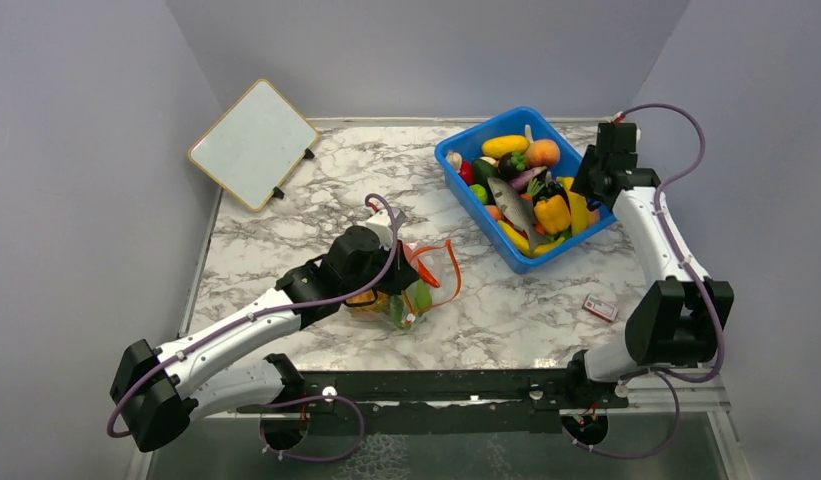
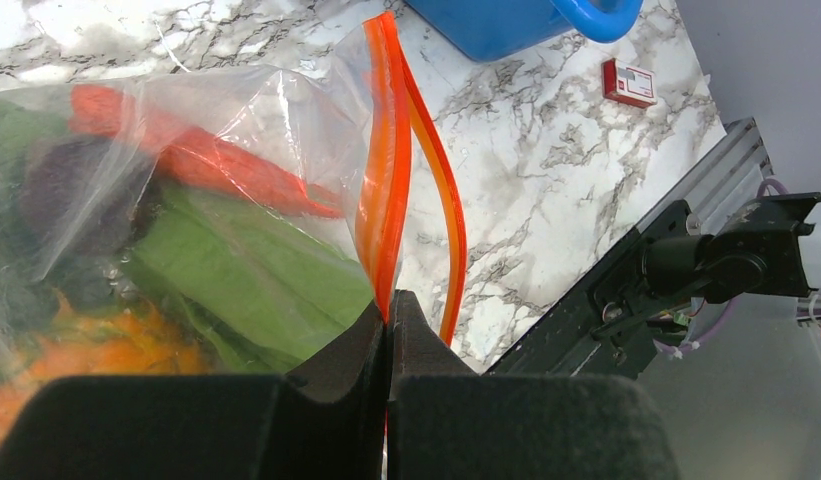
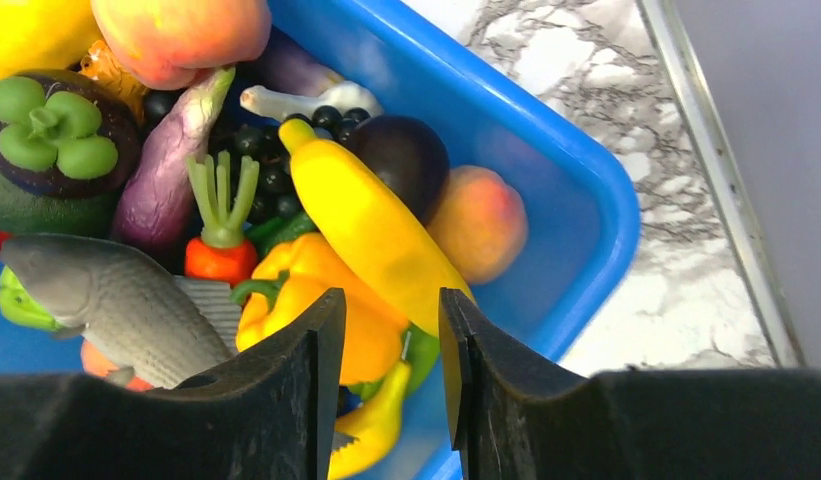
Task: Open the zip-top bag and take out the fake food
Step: Place the fake fruit in the bin.
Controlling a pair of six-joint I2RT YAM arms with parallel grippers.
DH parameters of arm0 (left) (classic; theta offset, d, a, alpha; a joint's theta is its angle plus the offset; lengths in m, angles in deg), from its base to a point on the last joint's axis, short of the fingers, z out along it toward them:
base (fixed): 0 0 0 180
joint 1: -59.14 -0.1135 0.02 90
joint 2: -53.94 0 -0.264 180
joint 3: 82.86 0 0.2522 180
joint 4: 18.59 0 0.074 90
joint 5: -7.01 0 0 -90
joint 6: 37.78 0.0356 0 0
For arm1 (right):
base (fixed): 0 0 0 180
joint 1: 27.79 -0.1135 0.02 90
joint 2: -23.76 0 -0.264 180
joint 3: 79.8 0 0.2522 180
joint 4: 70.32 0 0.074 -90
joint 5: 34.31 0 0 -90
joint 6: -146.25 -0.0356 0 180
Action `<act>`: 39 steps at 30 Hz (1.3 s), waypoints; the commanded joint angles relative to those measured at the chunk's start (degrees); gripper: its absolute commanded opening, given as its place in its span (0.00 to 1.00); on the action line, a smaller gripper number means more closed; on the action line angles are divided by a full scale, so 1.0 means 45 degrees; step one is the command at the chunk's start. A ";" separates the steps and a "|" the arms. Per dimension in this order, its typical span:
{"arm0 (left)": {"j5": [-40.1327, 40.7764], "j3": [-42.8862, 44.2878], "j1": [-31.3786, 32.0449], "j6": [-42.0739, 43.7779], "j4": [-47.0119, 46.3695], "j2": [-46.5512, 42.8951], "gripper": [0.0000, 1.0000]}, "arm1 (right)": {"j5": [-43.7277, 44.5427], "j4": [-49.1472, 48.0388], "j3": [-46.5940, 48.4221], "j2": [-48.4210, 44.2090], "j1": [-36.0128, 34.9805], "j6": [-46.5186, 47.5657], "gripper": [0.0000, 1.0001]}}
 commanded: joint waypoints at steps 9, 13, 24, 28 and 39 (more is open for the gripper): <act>-0.0012 0.0027 0.0031 0.0064 -0.0181 -0.0207 0.00 | -0.3361 -0.0515 0.0072 0.2977 0.0131 0.0317 0.26; -0.0050 0.0019 0.0022 0.0065 -0.0224 -0.0104 0.00 | -0.3304 -0.0391 -0.0511 0.1950 0.0129 0.0815 0.27; -0.0284 0.0126 0.0026 0.0014 -0.0467 0.0247 0.00 | -0.4454 0.0022 0.0509 -0.1039 0.0130 0.1237 0.49; -0.0306 0.0045 0.0031 -0.0002 -0.0497 0.0188 0.00 | -0.9051 -0.3053 -0.1774 -0.3367 0.0129 0.1499 0.52; -0.0380 -0.0130 0.0030 -0.0150 -0.0772 0.0070 0.00 | -1.6524 -1.3054 -0.8818 -0.7513 -0.1323 -0.3098 0.56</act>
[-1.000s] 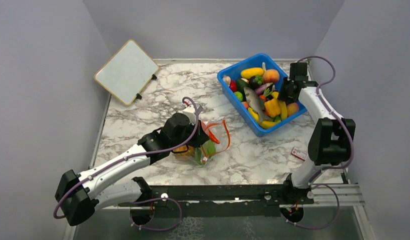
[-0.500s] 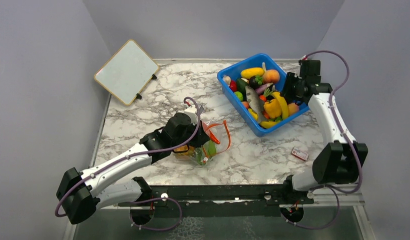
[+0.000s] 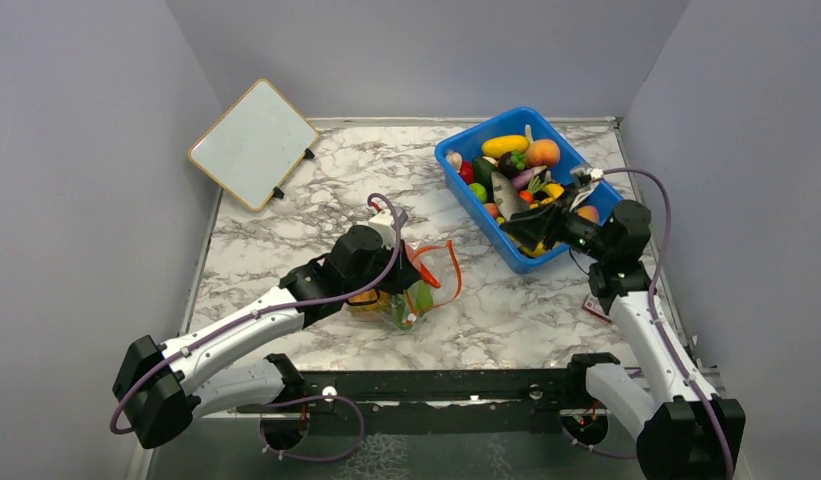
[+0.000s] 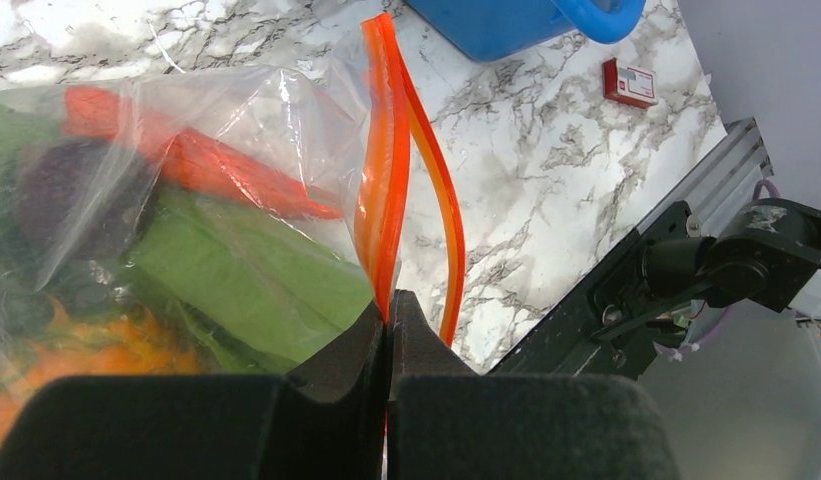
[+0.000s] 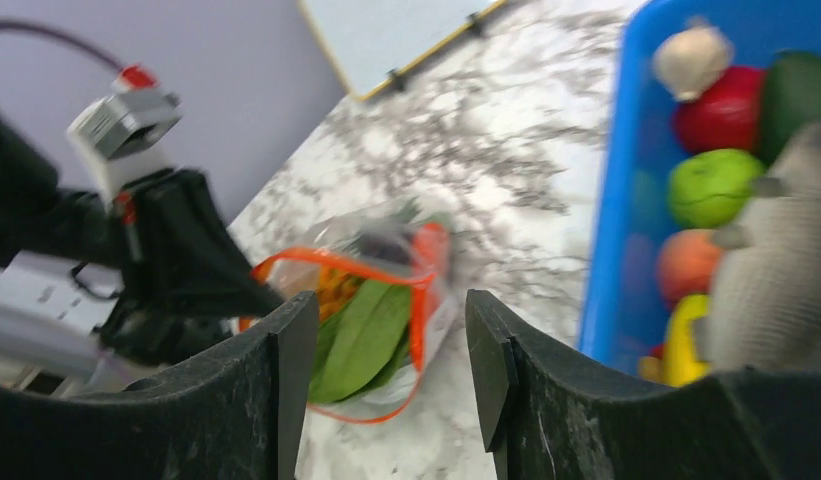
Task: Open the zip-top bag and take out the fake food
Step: Place the fake fruit in the bin, then pick up the fake vegetable from the zipper food storage bag.
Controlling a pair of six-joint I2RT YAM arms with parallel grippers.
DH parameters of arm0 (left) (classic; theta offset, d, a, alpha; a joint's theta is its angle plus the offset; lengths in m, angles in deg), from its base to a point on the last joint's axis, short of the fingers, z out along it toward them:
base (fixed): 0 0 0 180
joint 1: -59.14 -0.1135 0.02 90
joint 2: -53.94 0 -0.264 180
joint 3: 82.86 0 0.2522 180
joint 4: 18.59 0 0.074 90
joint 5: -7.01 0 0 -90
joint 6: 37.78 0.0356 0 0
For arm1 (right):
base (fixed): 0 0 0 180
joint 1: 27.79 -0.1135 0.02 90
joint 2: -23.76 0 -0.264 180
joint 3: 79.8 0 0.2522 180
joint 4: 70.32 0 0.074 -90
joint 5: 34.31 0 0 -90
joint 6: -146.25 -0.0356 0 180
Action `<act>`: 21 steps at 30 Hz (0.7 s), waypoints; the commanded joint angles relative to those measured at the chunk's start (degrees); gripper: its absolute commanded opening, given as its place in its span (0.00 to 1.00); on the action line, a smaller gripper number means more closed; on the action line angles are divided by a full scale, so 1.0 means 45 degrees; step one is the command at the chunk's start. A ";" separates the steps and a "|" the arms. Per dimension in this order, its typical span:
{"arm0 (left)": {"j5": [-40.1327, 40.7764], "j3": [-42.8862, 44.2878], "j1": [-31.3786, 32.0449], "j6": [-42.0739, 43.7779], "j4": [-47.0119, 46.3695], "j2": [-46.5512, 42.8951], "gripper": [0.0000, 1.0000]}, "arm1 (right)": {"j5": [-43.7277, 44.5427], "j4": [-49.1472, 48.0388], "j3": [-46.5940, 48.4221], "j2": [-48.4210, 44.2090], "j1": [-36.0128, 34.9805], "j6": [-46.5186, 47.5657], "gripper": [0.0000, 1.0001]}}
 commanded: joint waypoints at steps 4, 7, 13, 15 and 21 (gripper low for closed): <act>-0.0375 -0.0105 0.0019 -0.0100 -0.0637 -0.0108 0.00 | -0.0851 0.0001 -0.0685 -0.0842 -0.2955 0.1746 0.55; -0.0491 0.0002 0.0030 -0.0066 -0.0710 0.0064 0.00 | 0.0454 0.0347 -0.1103 -0.0409 -0.4284 0.1717 0.52; -0.0434 -0.0053 0.0041 -0.0035 -0.0623 -0.0091 0.00 | 0.3569 0.0317 -0.1332 0.1198 -0.7450 0.2228 0.49; -0.0313 -0.0093 0.0038 -0.0024 -0.0429 -0.0237 0.00 | 0.5807 0.0152 -0.1233 0.1751 -0.8859 0.2855 0.49; 0.0045 -0.0146 0.0021 0.0089 0.0054 -0.0758 0.00 | 0.9569 -0.2169 -0.1556 0.3631 -1.0406 0.1991 0.45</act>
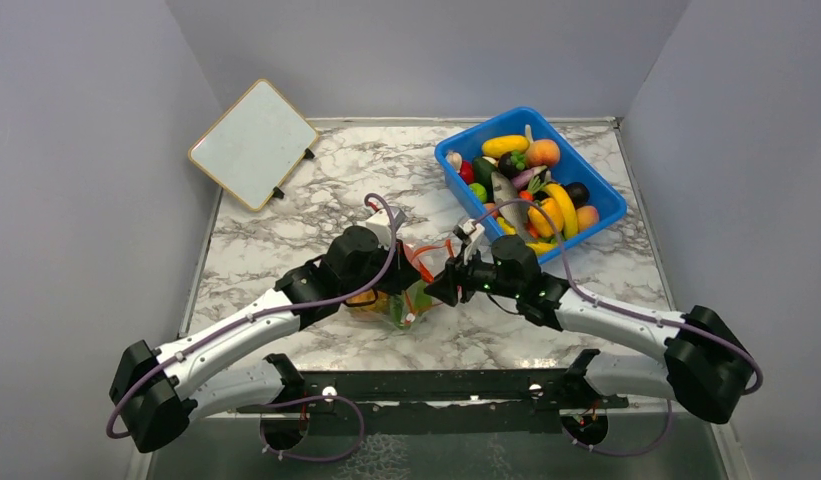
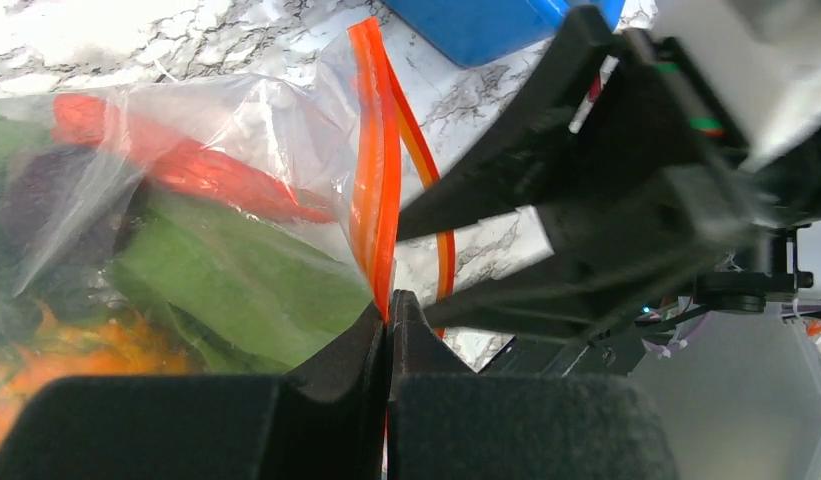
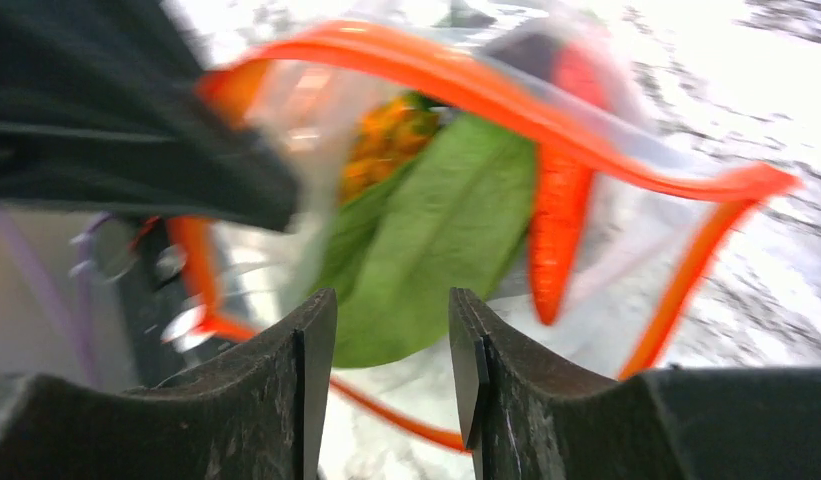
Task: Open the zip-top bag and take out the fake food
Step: Pick up the fake vegetable from the zipper food storage bag.
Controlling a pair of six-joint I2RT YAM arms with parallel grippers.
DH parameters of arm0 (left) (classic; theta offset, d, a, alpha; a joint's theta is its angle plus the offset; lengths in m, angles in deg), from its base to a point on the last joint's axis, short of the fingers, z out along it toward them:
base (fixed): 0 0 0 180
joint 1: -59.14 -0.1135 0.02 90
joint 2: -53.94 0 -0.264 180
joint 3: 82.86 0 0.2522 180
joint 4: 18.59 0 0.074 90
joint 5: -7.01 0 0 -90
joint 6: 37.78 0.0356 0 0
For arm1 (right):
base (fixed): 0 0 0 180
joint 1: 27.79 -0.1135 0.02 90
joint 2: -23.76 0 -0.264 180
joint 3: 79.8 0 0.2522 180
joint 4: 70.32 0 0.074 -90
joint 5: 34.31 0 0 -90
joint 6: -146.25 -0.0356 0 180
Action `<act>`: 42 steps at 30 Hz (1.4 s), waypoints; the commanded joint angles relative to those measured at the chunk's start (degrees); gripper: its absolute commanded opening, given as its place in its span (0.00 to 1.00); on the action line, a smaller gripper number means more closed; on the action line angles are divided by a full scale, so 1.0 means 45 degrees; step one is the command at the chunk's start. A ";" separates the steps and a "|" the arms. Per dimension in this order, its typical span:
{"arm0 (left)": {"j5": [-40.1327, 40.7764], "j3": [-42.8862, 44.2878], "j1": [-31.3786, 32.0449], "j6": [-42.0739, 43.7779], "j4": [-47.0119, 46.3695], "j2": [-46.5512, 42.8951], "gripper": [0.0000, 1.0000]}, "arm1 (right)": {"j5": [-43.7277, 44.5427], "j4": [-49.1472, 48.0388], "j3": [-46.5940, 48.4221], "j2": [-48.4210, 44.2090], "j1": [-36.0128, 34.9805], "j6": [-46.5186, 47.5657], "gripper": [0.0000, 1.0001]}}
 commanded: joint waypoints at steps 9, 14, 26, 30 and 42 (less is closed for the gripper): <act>0.0106 -0.0243 0.0031 0.0076 0.0535 -0.0960 0.00 | 0.6333 -0.2616 0.0401 0.2604 -0.1450 0.1422 0.46; 0.0104 -0.0125 0.0030 0.0161 0.0625 -0.0946 0.00 | 0.6835 -0.3154 0.0489 0.3561 -0.1482 0.1049 0.50; -0.0461 -0.0075 0.0031 0.0159 0.0569 -0.0533 0.00 | 0.8726 -0.4480 0.0432 0.5916 -0.2358 -0.2109 0.51; -0.0706 -0.0037 0.0026 0.0263 0.0541 -0.0298 0.00 | 0.9004 -0.5026 0.0179 0.5947 -0.2365 -0.2664 0.54; -0.0599 -0.0140 0.0030 0.0315 0.0615 -0.0138 0.00 | 0.9017 -0.0885 0.1674 0.7287 -0.2360 -0.4710 0.45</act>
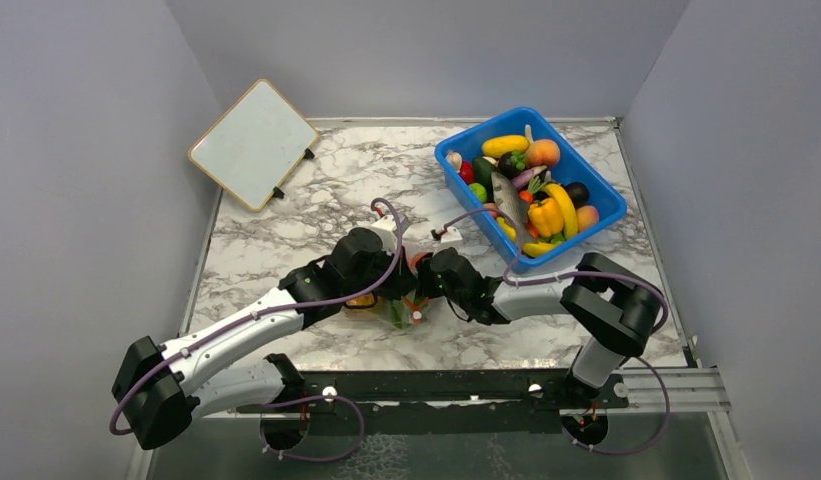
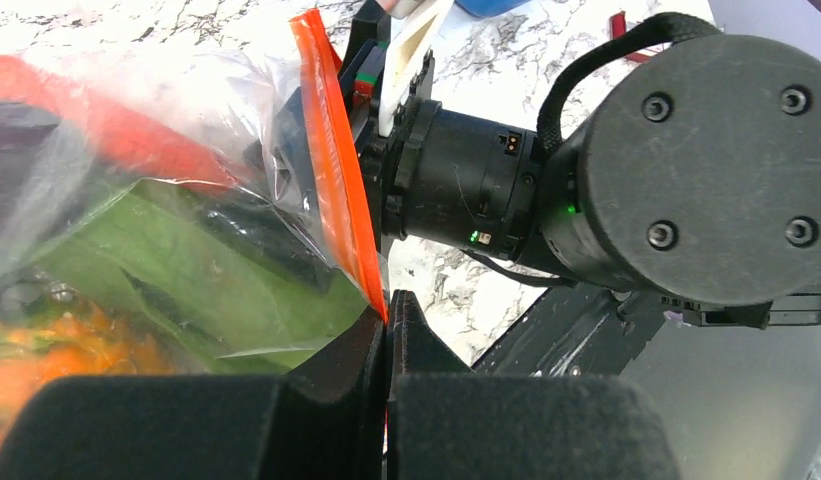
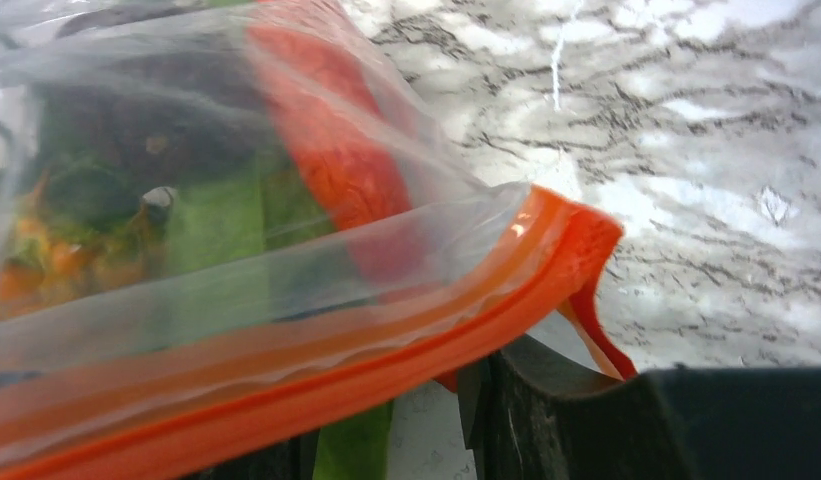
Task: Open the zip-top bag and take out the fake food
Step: Pick up the fake vegetable from the zipper food storage bag.
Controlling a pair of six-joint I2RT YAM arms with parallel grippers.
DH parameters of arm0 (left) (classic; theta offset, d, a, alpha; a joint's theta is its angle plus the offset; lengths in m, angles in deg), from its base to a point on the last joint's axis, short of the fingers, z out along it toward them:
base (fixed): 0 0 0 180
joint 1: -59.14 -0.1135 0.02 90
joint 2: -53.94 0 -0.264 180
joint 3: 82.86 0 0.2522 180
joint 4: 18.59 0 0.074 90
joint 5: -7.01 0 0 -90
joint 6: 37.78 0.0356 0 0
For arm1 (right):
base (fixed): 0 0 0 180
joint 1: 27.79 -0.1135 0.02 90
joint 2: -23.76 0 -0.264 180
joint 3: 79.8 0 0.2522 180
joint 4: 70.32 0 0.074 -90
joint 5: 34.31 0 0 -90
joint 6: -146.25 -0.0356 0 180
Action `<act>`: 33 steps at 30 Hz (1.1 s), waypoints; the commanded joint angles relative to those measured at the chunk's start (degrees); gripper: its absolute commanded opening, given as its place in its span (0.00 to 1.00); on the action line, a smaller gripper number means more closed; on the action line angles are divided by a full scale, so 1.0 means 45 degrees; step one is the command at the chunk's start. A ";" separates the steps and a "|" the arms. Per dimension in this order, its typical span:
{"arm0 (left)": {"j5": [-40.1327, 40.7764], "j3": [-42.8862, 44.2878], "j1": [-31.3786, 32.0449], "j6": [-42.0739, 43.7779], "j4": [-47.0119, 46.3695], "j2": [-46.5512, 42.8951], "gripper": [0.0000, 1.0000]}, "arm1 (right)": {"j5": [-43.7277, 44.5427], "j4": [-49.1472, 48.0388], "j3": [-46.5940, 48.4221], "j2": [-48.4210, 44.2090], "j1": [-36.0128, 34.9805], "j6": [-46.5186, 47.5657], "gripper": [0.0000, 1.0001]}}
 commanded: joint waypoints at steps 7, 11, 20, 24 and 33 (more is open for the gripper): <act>0.0221 -0.0100 0.0031 -0.0003 0.0042 -0.0435 0.00 | 0.0826 0.2624 0.0128 -0.0144 -0.0024 -0.0740 0.19; 0.0253 -0.0117 0.0031 0.0058 0.0164 -0.0445 0.00 | 0.0683 0.2824 0.0010 -0.1126 -0.0022 -0.0714 0.10; 0.0244 -0.0103 0.0032 0.0128 0.0234 -0.0349 0.00 | -0.0415 0.3852 -0.0279 -0.3199 -0.0013 -0.1054 0.08; 0.0224 -0.0091 0.0031 0.0129 0.0247 -0.0289 0.00 | -0.1937 0.4618 -0.0131 -0.3722 -0.0022 -0.1439 0.08; 0.0058 -0.0061 0.0030 0.0128 0.0219 -0.0082 0.00 | -0.5050 0.5925 -0.0014 -0.3555 -0.0024 -0.1900 0.14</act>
